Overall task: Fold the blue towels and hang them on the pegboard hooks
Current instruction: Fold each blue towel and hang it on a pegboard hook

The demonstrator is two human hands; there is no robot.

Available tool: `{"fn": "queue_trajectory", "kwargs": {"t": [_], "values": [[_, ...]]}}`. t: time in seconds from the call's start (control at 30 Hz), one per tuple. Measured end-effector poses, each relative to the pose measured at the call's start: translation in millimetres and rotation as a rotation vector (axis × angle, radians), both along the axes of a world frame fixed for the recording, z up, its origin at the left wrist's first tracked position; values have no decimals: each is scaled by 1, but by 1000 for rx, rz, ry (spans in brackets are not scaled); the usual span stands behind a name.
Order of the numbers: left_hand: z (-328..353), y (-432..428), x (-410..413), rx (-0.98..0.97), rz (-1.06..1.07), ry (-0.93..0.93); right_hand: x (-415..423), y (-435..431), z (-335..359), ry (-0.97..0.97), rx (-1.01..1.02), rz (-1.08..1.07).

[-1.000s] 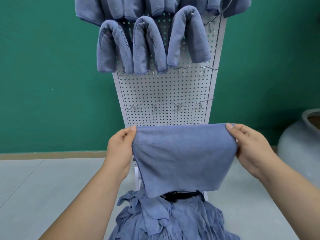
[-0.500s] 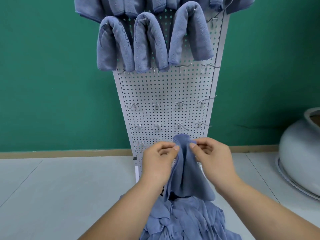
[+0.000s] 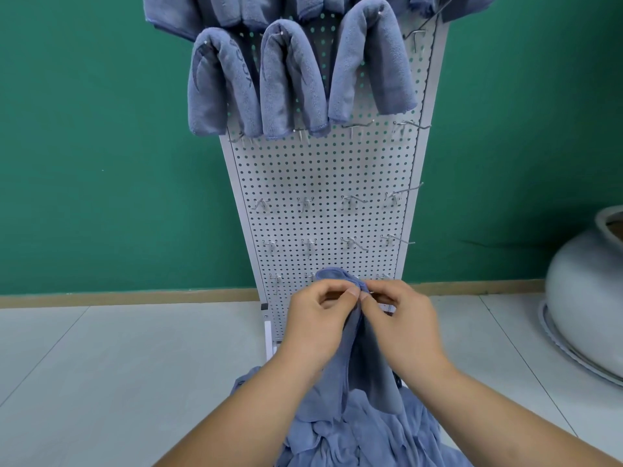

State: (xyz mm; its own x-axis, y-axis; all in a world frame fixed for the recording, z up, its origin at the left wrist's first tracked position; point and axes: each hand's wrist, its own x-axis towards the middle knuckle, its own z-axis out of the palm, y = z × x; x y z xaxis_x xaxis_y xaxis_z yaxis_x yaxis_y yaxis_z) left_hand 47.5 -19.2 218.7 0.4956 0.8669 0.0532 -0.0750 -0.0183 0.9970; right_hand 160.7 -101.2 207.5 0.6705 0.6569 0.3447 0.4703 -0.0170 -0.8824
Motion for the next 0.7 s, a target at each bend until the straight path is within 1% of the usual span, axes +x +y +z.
{"fn": "queue_trajectory", "kwargs": {"t": [0.1,0.2,0.23,0.33,0.4,0.43,0.5,0.57,0.6,0.63,0.7], "values": [[2,0,0,37,-50,15,0,-2,2,-16,-4,10],[5,6,-4,124,-64,64,10,-2,2,-39,-33,-9],[4,11,-7,206,-44,141,14,-2,3,-47,-43,-15],[-3,33,-20,559,-11,565,24,-4,8,-117,-69,3],[-7,46,-29,645,-58,750,31,-7,12,-166,-60,62],[-8,50,-33,662,-78,804,34,-9,14,-190,-60,85],[-7,56,-37,745,-66,839,47,-11,13,-310,-119,69],[-4,60,-39,865,-12,795,61,-12,9,-501,-324,14],[-2,60,-38,913,3,777,66,-12,6,-550,-427,-5],[0,59,-37,946,8,765,68,-12,5,-558,-489,-11],[0,56,-35,968,10,763,70,-11,3,-532,-519,-7]]}}
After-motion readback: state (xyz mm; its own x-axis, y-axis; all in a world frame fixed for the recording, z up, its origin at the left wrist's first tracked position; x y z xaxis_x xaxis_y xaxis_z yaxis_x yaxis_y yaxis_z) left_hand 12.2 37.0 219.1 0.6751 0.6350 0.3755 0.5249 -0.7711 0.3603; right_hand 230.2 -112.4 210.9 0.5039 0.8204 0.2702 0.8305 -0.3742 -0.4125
